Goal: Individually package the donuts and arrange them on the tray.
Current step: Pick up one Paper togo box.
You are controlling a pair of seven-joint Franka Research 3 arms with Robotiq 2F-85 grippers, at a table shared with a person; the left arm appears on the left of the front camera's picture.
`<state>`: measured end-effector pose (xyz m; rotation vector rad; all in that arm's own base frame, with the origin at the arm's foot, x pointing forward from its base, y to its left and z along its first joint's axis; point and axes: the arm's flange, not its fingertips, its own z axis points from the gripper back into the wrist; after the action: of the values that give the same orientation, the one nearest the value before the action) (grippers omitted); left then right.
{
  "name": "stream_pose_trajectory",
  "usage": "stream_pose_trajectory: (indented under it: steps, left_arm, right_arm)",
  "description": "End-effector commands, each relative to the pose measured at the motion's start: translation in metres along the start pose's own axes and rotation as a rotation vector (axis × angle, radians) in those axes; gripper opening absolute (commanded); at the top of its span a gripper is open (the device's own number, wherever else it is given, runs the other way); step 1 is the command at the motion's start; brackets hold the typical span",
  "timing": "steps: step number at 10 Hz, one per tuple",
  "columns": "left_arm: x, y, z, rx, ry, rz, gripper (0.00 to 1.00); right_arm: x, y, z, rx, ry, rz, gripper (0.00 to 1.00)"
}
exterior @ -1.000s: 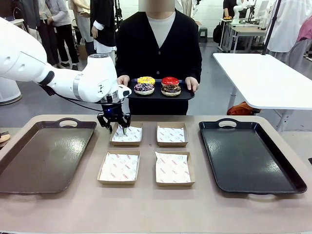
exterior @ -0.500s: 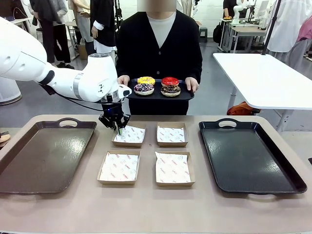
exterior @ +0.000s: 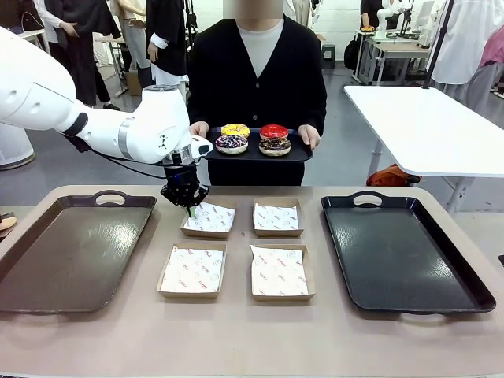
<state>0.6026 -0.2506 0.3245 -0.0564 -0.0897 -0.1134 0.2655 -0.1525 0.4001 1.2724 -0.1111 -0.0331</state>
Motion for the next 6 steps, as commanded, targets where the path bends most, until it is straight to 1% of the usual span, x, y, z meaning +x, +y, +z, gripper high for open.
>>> stream_pose_trajectory:
  steps: [1, 2, 3, 6]
  left_arm:
    - [-0.001, 0.000, 0.007, 0.040, 0.035, 0.015, 0.00]
    - [-0.004, 0.002, 0.018, 0.020, 0.042, 0.008, 0.00]
    - [-0.013, 0.006, 0.042, -0.005, 0.035, 0.000, 0.00]
    - [-0.040, 0.017, 0.109, 0.007, -0.044, -0.018, 0.00]
  right_arm:
    - [0.001, 0.000, -0.001, 0.000, -0.003, 0.002, 1.00]
    - [0.001, 0.000, -0.001, 0.000, -0.003, 0.002, 1.00]
    - [0.001, 0.000, -0.001, 0.000, -0.003, 0.002, 1.00]
    - [0.001, 0.000, -0.001, 0.000, -0.003, 0.002, 1.00]
